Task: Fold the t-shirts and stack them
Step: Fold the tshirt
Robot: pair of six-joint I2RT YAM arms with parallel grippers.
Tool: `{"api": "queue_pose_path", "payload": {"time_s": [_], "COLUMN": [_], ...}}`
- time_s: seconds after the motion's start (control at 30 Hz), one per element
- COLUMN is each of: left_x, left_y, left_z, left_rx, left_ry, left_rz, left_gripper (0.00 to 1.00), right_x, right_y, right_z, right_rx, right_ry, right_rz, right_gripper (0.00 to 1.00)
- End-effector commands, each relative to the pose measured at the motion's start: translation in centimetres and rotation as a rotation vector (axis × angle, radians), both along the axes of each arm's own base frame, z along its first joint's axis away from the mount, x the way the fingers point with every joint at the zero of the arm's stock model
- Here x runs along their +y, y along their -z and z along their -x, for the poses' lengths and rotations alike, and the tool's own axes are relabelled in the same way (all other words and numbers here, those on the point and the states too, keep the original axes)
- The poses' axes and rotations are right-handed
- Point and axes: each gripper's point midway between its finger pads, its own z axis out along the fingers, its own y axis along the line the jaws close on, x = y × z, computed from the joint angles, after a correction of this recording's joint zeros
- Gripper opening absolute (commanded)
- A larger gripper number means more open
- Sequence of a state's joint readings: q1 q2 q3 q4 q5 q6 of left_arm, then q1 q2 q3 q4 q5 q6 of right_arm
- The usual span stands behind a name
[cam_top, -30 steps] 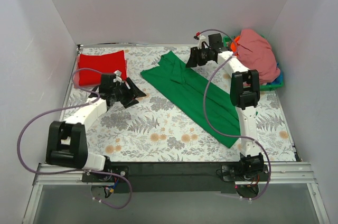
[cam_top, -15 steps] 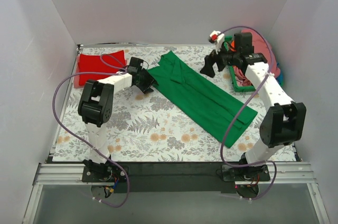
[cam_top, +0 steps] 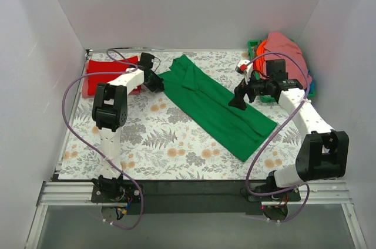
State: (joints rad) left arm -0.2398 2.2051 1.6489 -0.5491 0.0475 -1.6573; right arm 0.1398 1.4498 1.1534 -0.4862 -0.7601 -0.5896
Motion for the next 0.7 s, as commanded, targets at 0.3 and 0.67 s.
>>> {"api": "queue_pose_path", "payload": {"time_s": [0.3, 0.67], "left_x": [1.0, 3.5], "left_y": [-6.6, -19.7], "left_z": [-6.2, 1.7], "left_rx": [-0.242, -0.568], "left_ry": [0.46, 0.547], "left_rz": [0.164, -0.129], "left_gripper": [0.42, 0.51], "right_x": [2.8, 5.5], "right_y": [5.4, 11.2], "right_z": [6.6, 9.5], "right_rx": [-0.082, -0.026], "right_ry": [-0.282, -0.358], "right_rz": [0.267, 0.536], "right_gripper": [0.98, 0.89]}}
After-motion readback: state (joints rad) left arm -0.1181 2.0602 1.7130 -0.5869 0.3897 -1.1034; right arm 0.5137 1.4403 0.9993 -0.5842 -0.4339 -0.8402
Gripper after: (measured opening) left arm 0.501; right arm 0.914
